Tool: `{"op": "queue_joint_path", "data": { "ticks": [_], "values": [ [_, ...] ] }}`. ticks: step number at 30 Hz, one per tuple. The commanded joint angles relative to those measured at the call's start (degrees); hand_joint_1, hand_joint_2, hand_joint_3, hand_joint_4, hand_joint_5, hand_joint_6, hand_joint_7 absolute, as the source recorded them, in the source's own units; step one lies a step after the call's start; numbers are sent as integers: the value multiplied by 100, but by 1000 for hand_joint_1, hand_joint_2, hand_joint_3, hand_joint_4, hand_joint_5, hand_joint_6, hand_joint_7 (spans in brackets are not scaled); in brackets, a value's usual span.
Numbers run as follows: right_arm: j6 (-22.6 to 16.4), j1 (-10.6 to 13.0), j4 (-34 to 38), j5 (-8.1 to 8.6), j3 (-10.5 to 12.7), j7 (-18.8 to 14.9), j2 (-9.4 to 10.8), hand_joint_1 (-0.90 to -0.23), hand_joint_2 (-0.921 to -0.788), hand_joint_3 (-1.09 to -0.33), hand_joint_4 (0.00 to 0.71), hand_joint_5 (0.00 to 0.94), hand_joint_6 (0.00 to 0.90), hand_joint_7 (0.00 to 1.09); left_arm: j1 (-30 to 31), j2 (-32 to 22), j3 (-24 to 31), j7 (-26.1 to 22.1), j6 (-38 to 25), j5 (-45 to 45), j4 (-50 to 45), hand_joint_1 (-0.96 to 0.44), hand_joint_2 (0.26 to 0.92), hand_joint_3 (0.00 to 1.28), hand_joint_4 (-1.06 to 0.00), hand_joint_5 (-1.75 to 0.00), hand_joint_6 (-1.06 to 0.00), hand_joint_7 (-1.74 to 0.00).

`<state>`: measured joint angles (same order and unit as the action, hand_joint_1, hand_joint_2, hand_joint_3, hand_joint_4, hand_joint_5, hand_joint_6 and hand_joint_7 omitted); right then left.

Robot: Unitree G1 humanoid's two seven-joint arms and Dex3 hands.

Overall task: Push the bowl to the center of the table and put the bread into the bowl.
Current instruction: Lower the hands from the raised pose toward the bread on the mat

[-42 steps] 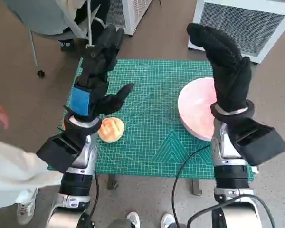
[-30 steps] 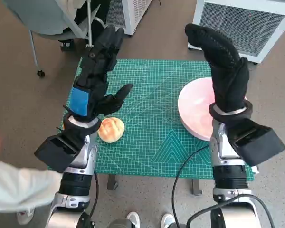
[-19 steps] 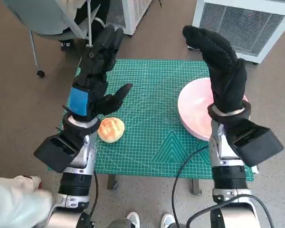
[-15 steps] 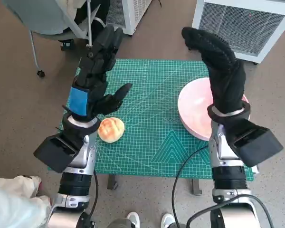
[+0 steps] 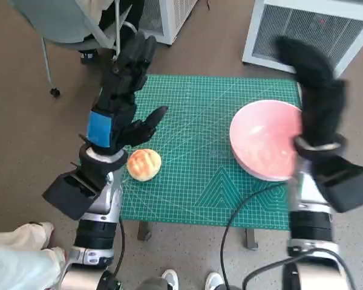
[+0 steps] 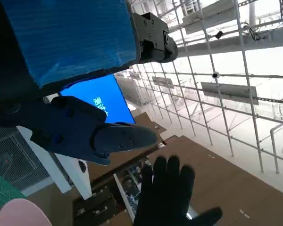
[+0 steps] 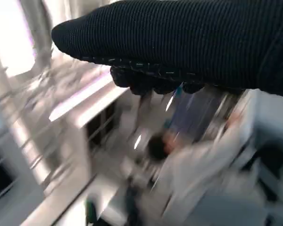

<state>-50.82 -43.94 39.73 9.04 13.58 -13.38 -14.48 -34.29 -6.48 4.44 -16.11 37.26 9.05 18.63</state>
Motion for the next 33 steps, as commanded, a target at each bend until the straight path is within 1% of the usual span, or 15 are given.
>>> {"op": "queue_joint_path", "data": {
  "ticks": [1,3,7,9,13,15,19,20,23,25,27,29,33],
  "values": [
    [-132,165,582,-282,275,540,-280,-569,-921,-799,290,34,-1,678,86,-16,21,43,78,-55,9,-273,921,350,-262,-1,-223,-242],
    [-158,180,889,-315,375,699,-404,-562,-921,-803,294,41,-1,687,92,-16,28,54,95,-64,29,-271,921,350,-263,-2,-225,-240],
    [-155,149,1466,-333,494,934,-560,-551,-921,-810,291,44,-1,688,103,-16,35,70,117,-75,56,-270,921,350,-266,-3,-228,-236],
    [-126,134,1753,-334,533,1055,-611,-539,-921,-816,291,46,-1,687,106,-15,38,79,121,-78,66,-271,921,349,-266,-3,-230,-233],
    [-47,98,2255,-311,577,1234,-663,-539,-921,-823,291,46,-1,683,122,-11,37,102,118,-91,56,-272,921,349,-266,-3,-232,-229],
    [12,79,2449,-278,592,1266,-660,-537,-921,-825,292,47,-1,681,117,-11,40,106,120,-93,71,-273,921,349,-267,-3,-234,-227],
    [253,76,2844,-202,635,1263,-619,-531,-921,-823,288,42,-1,667,129,-15,42,120,98,-95,43,-274,921,349,-267,-2,-236,-222],
    [360,71,2938,-153,664,1207,-596,-530,-921,-823,287,40,0,664,131,-19,43,124,95,-96,41,-274,921,349,-267,-2,-237,-221],
    [604,68,3125,-64,727,1085,-544,-509,-921,-825,275,24,21,611,131,-35,49,132,92,-98,43,-275,921,348,-267,-2,-238,-218],
    [768,88,3225,-99,709,1111,-513,-487,-921,-830,269,15,38,574,131,-50,57,142,91,-111,43,-276,921,348,-267,-2,-239,-215],
    [925,104,3304,-144,674,1160,-491,-476,-921,-832,263,10,42,558,135,-62,63,140,88,-110,36,-277,921,348,-266,-1,-240,-212],
    [1089,107,3364,-148,669,1183,-452,-471,-921,-834,257,5,43,546,138,-76,70,123,85,-90,32,-278,921,347,-265,-1,-242,-209],
    [1459,82,3458,-57,736,1156,-307,-489,-921,-816,251,2,46,530,132,-115,82,88,84,-63,39,-284,921,345,-264,0,-245,-203]
  ]
}}
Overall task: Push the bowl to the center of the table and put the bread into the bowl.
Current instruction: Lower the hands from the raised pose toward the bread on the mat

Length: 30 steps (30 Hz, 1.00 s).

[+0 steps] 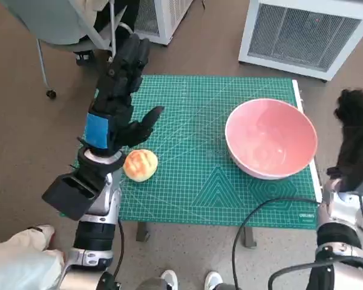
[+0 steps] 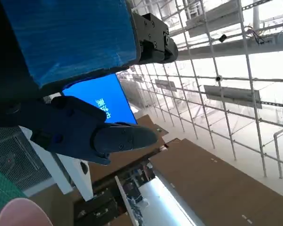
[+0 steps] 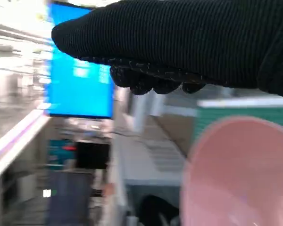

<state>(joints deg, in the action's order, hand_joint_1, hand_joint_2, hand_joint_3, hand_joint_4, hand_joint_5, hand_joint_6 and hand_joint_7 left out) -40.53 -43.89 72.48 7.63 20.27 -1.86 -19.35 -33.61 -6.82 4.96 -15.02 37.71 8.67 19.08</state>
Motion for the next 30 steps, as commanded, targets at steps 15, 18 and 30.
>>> {"op": "queue_joint_path", "data": {
  "ticks": [15,18,30],
  "values": [
    [1403,-74,372,221,256,57,666,-472,-921,-805,283,16,97,547,80,-202,11,-58,51,-58,-42,-287,921,345,-265,-1,-253,-184],
    [1554,-179,374,280,333,26,794,-486,-921,-806,285,16,104,549,98,-230,11,-49,60,-77,-50,-290,921,345,-266,-1,-254,-181],
    [1578,-490,354,245,375,-32,1157,-480,-921,-825,286,12,116,546,197,-306,46,-103,83,-29,-76,-295,921,340,-267,-1,-258,-165]
  ]
}}
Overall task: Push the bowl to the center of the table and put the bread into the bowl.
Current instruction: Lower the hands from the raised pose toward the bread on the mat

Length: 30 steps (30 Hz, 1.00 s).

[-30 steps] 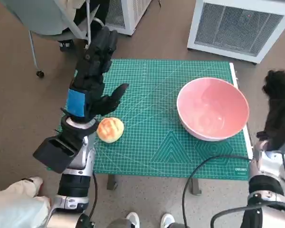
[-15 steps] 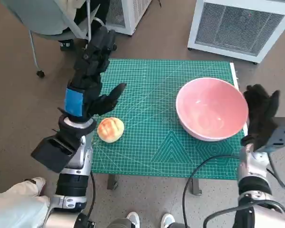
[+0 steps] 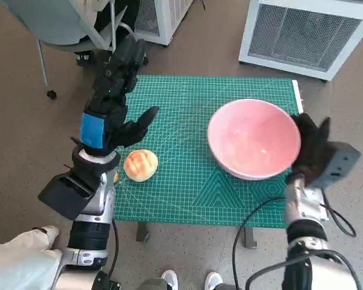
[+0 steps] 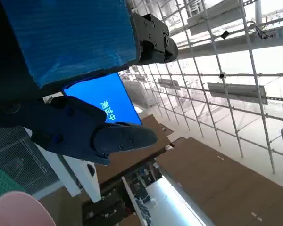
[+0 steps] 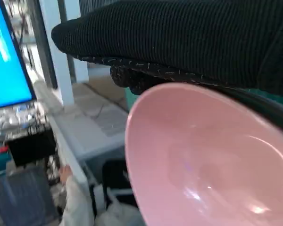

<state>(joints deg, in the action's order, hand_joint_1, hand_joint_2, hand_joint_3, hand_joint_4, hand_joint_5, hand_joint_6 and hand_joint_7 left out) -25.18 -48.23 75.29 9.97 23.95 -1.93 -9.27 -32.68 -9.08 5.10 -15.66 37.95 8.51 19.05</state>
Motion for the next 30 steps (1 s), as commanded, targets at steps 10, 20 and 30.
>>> {"op": "queue_joint_path", "data": {
  "ticks": [10,20,30],
  "values": [
    [59,-370,71,34,44,-53,393,-489,-921,-810,292,12,117,566,229,-145,73,-29,21,-2,-169,-305,921,334,-259,0,-266,-146],
    [243,-623,122,51,102,122,607,-486,-921,-821,288,8,100,594,362,-188,105,32,-29,-26,-300,-311,921,330,-267,-4,-277,-127],
    [486,-794,138,-34,67,391,680,-492,-921,-796,333,27,119,606,576,-269,194,6,-28,45,-430,-326,921,322,-282,-7,-291,-104]
  ]
}}
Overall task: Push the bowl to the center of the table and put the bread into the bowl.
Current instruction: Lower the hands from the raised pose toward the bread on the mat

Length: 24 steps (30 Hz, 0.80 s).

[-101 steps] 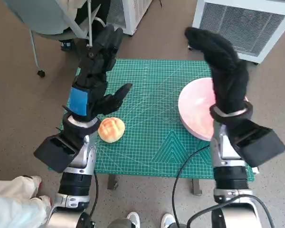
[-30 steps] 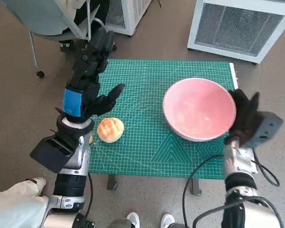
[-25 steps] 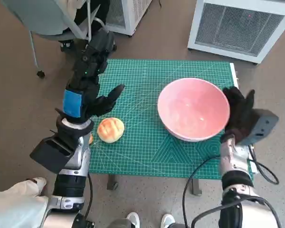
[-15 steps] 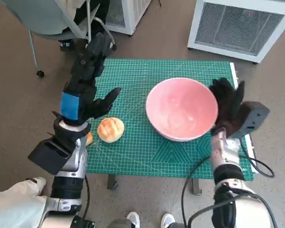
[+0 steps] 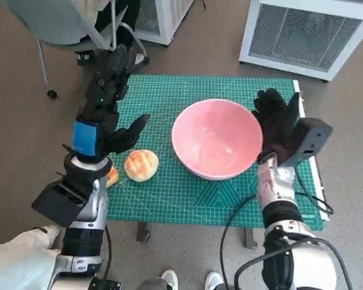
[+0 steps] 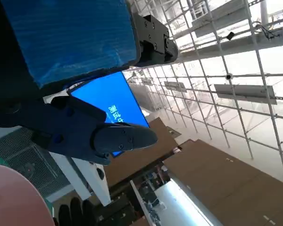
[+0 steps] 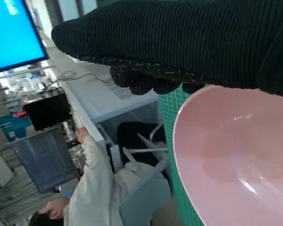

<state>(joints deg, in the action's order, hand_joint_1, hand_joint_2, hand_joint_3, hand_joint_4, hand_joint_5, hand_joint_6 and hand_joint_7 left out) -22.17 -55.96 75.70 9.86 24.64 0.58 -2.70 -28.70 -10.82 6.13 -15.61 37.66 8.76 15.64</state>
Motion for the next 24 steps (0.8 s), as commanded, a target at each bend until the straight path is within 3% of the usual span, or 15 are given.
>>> {"op": "queue_joint_path", "data": {
  "ticks": [1,7,13,17,24],
  "values": [
    [184,-26,91,-32,-11,149,14,-491,-921,-796,338,29,124,608,198,-111,105,-7,6,25,-95,-328,921,322,-278,-5,-293,-101],
    [-78,-97,-13,-179,-145,135,-78,-484,-921,-797,341,27,131,609,319,-481,248,-171,-19,-12,-114,-336,921,321,-262,0,-296,-85],
    [-761,-163,-194,-356,-409,-128,-195,-489,-921,-800,310,9,120,604,385,-1322,370,-552,-253,-218,-178,-356,921,332,-272,-7,-294,-68],
    [-1371,-162,-415,-434,-602,-545,-282,-494,-921,-801,291,2,104,600,411,-2049,459,-716,-364,-679,-171,-371,921,342,-285,-12,-301,-64],
    [-2577,37,-1225,-378,-1014,-1510,-375,-550,-921,-789,301,9,51,635,381,-3176,499,-957,-311,-1359,70,-387,921,327,-311,-18,-339,-70]
  ]
}}
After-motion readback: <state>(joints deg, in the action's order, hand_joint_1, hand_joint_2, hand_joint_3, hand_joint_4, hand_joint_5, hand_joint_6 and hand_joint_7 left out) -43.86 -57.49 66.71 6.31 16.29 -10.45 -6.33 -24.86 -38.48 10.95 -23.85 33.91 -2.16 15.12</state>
